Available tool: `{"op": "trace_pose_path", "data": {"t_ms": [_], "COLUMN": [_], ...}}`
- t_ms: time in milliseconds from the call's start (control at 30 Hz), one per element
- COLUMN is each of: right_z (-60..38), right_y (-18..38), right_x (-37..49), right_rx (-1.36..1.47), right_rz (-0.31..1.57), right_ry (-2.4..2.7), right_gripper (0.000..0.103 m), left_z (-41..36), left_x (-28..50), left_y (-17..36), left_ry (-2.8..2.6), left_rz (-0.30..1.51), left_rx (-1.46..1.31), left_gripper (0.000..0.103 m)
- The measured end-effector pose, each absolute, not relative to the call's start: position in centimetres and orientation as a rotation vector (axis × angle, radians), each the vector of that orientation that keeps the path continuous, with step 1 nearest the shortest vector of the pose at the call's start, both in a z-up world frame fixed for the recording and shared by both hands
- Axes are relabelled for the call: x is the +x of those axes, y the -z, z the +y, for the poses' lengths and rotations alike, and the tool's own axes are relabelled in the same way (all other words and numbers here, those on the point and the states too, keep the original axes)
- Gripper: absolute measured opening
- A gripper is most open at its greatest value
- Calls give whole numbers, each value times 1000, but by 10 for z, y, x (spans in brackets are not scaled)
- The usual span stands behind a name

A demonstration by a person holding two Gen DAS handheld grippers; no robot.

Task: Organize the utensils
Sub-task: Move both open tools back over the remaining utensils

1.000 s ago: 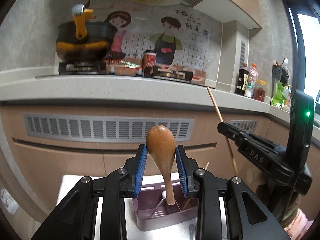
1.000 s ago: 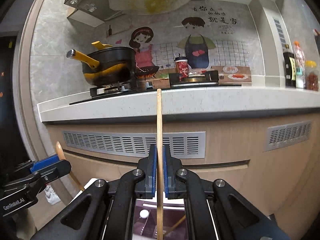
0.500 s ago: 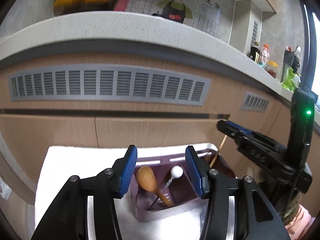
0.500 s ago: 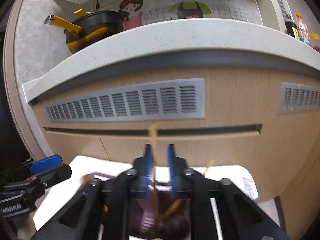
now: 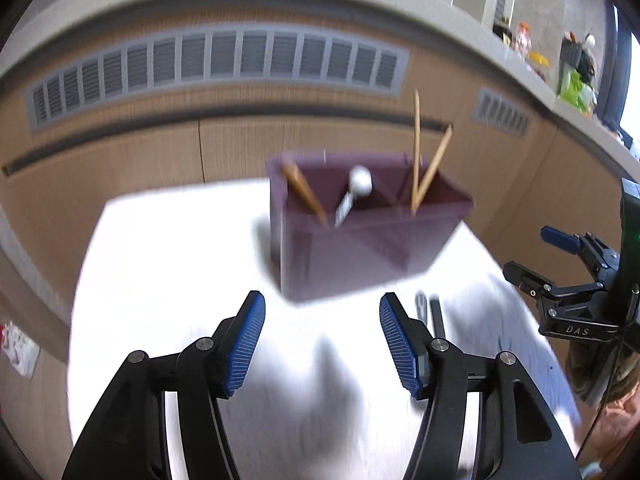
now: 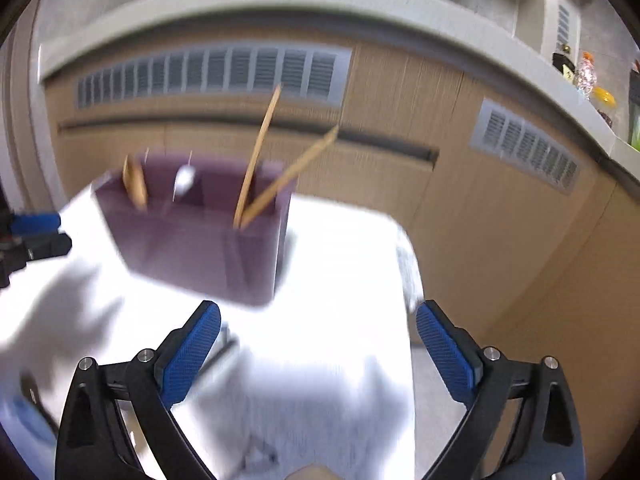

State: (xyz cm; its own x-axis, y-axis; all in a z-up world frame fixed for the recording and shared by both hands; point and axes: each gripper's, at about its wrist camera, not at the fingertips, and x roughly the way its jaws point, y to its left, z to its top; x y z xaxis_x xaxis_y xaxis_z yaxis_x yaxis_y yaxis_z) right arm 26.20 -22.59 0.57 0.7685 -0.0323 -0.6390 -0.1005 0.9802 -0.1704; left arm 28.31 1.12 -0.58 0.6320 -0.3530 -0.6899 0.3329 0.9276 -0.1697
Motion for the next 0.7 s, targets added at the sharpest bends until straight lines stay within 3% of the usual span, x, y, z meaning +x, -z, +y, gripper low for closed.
{"op": "trace_pose_path", "data": {"t_ms": [367,700], "right_z": [-212,-236], "right_y": [26,51], "right_x": [167,179], "right_rx": [-260,42], "right_rz": [802,938], "right_ry": [-150,-128], "right_gripper": [97,97], "left_z": [32,30], "left_x": [170,134], "left_y": [34,56], "left_ry": [473,519], "left_rz": [935,1079], "left_rx": [83,-97], "left_gripper": [69,70]}}
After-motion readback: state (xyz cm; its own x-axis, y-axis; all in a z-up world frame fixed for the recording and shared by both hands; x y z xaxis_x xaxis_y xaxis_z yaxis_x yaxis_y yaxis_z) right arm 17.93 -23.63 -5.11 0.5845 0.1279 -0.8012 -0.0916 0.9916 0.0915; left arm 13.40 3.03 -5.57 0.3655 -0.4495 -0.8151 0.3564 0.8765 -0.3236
